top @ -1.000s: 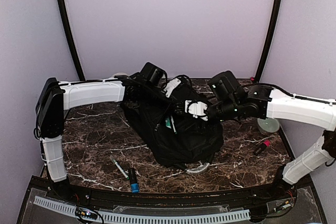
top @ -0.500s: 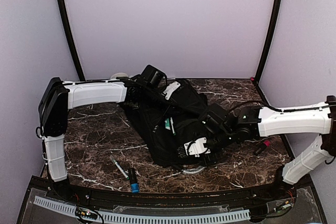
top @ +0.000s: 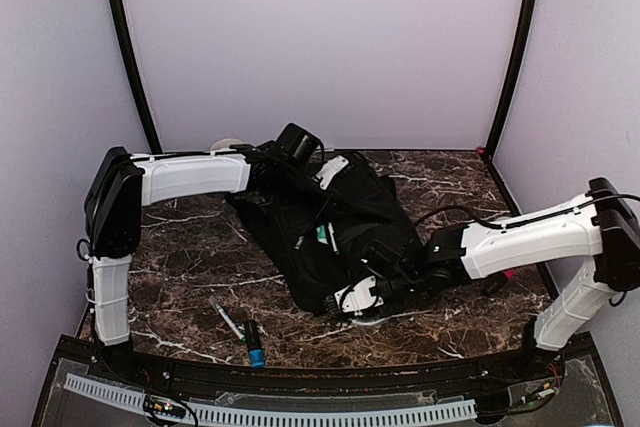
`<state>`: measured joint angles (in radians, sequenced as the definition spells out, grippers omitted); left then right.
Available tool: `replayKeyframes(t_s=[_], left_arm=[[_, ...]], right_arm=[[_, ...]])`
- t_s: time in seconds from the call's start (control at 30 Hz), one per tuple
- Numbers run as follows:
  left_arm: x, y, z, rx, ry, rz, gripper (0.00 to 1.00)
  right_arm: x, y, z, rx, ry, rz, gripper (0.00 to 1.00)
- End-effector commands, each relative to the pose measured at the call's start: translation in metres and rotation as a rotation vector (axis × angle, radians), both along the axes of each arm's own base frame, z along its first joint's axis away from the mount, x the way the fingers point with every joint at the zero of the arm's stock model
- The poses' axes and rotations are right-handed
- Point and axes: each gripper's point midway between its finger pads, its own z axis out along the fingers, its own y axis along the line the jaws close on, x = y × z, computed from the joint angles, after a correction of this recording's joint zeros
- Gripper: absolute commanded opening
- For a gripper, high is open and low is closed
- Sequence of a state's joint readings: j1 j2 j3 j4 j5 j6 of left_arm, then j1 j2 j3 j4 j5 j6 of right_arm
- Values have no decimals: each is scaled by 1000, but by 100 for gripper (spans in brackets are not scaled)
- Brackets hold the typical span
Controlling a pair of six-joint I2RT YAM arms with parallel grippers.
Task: Pack the student bag
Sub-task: Adjust the student bag at the center of the board.
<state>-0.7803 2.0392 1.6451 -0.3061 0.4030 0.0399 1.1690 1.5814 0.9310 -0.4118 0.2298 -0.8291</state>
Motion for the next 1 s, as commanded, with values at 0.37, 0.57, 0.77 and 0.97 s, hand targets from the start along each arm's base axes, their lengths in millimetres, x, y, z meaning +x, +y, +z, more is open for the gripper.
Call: replayKeyframes(t_s=[0.37, 0.57, 0.77, 0.97], left_arm=[[59, 1, 162, -111, -409, 152, 0], [57, -3, 119, -54, -339, 119, 0], [46, -2, 76, -17, -266, 80, 0], [32, 7, 37, 18, -208, 60, 0]], right_arm=[[32, 31, 173, 361, -197, -26, 0], [14, 18, 135, 301, -67, -17, 0], [-15, 4, 102, 238, 115, -11, 16], [-30, -27, 88, 223, 276, -56, 50]])
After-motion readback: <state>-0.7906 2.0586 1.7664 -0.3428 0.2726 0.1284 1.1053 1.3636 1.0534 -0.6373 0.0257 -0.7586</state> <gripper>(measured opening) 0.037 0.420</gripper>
